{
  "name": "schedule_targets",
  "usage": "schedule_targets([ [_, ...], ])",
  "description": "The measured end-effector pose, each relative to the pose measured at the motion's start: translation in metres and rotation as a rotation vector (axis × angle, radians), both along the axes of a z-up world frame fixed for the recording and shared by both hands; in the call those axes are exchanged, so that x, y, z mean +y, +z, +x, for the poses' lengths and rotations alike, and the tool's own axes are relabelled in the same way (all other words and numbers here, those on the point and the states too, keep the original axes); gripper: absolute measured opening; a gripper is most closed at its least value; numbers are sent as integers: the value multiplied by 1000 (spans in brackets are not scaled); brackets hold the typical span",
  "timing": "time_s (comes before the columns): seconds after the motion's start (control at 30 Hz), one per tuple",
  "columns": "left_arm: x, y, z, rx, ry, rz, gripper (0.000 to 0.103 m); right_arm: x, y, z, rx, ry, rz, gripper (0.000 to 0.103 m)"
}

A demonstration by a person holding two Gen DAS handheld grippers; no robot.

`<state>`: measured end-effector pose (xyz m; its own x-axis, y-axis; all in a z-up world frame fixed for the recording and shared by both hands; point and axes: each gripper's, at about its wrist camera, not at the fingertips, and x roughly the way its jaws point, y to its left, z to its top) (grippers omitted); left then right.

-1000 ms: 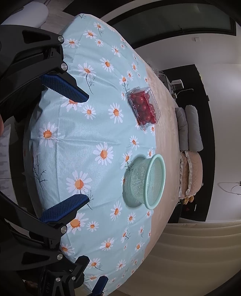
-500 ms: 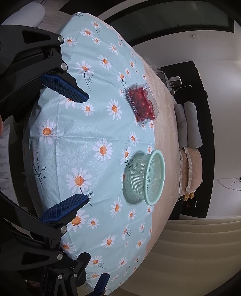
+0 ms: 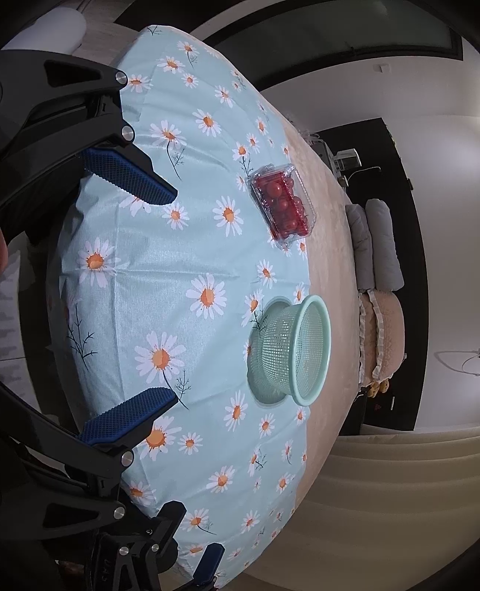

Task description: Organize jewelry

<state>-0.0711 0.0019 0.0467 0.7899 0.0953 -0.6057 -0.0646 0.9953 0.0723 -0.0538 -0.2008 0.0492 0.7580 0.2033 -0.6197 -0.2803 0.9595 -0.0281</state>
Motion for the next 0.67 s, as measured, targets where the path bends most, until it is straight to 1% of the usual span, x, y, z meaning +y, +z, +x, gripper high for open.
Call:
schedule_targets([
  [0.33,0,0,0,0,1,-4,97,2,-2,0,12,5,4,95],
  [0.5,4,1,-1,-7,39,4,97,3,-2,-1,10,8,4,95],
  [0.67,5,2,-2,-10,39,4,97,4,-2,-1,9,8,2,95],
])
